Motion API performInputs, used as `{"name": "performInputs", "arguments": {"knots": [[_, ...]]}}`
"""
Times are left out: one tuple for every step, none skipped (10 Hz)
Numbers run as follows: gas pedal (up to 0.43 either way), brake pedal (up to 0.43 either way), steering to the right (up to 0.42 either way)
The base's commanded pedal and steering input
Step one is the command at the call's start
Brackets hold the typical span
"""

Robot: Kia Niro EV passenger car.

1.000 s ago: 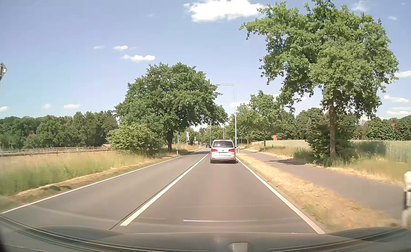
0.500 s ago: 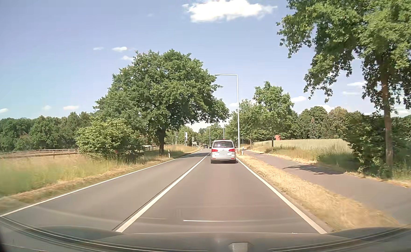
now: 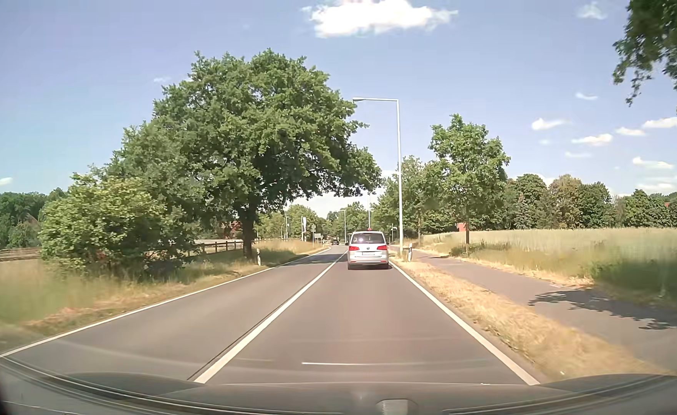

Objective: Follow the waypoints while adhering to traffic rules and regulations

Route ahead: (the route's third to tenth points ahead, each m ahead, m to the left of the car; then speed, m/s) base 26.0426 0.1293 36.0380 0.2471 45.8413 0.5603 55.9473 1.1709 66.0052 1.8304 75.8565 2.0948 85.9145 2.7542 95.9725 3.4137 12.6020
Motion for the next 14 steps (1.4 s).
{"name": "performInputs", "arguments": {"knots": [[0.067, 0.03, -0.001], [0.067, 0.03, -0.001], [0.067, 0.03, -0.001], [0.067, 0.03, 0.0], [0.079, 0.03, -0.001], [0.079, 0.03, -0.001], [0.079, 0.03, -0.001], [0.079, 0.03, 0.0], [0.079, 0.03, 0.0], [0.079, 0.03, 0.0], [0.079, 0.03, 0.0], [0.079, 0.03, 0.0], [0.079, 0.03, 0.001], [0.079, 0.03, 0.001]]}}
